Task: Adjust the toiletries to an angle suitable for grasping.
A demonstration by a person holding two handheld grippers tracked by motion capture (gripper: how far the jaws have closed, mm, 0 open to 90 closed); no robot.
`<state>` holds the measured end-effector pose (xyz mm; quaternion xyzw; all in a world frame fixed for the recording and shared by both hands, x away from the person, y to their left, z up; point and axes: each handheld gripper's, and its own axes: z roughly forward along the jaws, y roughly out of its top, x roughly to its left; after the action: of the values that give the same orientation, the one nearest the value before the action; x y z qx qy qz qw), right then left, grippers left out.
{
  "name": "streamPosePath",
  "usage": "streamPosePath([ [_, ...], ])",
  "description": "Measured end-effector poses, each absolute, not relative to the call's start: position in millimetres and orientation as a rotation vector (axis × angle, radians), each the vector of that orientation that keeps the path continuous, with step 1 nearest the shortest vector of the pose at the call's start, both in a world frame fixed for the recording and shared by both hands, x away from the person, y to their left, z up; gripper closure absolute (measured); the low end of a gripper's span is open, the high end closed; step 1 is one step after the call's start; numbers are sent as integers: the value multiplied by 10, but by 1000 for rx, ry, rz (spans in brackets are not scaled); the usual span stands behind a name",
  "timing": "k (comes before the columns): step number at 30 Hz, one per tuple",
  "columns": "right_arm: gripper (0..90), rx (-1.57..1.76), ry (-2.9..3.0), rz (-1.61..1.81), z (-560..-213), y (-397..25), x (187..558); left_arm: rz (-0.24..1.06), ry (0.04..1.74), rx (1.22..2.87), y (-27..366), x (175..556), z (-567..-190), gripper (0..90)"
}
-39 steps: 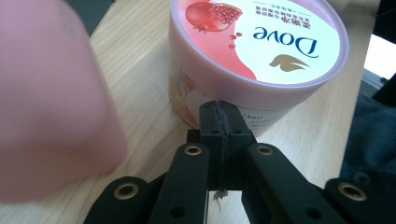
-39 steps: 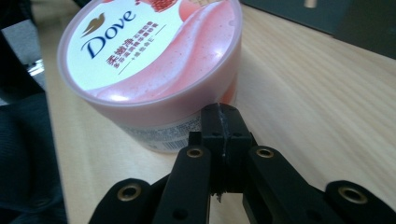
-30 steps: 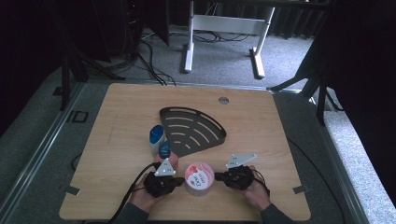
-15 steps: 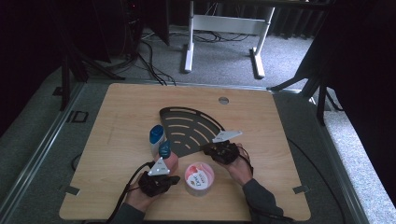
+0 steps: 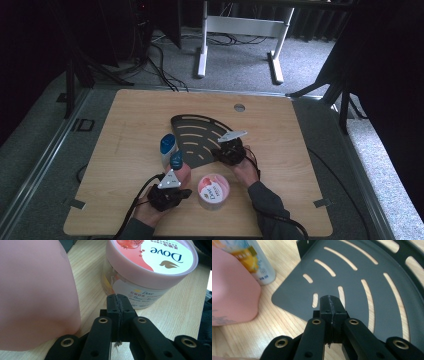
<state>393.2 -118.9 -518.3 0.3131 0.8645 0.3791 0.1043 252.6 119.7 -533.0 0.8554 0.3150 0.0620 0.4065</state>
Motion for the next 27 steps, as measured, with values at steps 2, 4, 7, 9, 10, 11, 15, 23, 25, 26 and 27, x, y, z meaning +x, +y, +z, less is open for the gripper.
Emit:
streamPosePath([
  [2,900,926,2557,1112,-5192,-1188,3929,155,794,2157,1197,2526,-5330,895],
  [4,900,922,2562,1102,-5190,-1188,3925,155,794,2158,1195,2526,-5332,895],
  [7,900,912,2564,1067,-5176,-1204,3915,155,795,2158,1196,2525,-5332,895],
  [9,900,905,2558,1043,-5169,-1228,3899,155,794,2159,1200,2525,-5330,894],
  [10,900,901,2558,1039,-5168,-1252,3895,155,796,2158,1201,2524,-5331,894],
  [11,900,909,2556,1035,-5166,-1280,3889,154,796,2158,1203,2525,-5332,894],
  [15,900,939,2548,1019,-5156,-1423,3856,151,797,2163,1196,2528,-5338,893],
  [23,900,946,2536,959,-5131,-1671,3782,152,798,2167,1189,2529,-5345,892],
  [25,900,953,2528,965,-5128,-1738,3779,155,802,2164,1192,2531,-5345,891],
  [26,900,952,2529,964,-5126,-1756,3779,158,804,2164,1194,2532,-5345,890],
  [27,900,955,2529,964,-5126,-1771,3776,159,808,2163,1197,2534,-5345,889],
])
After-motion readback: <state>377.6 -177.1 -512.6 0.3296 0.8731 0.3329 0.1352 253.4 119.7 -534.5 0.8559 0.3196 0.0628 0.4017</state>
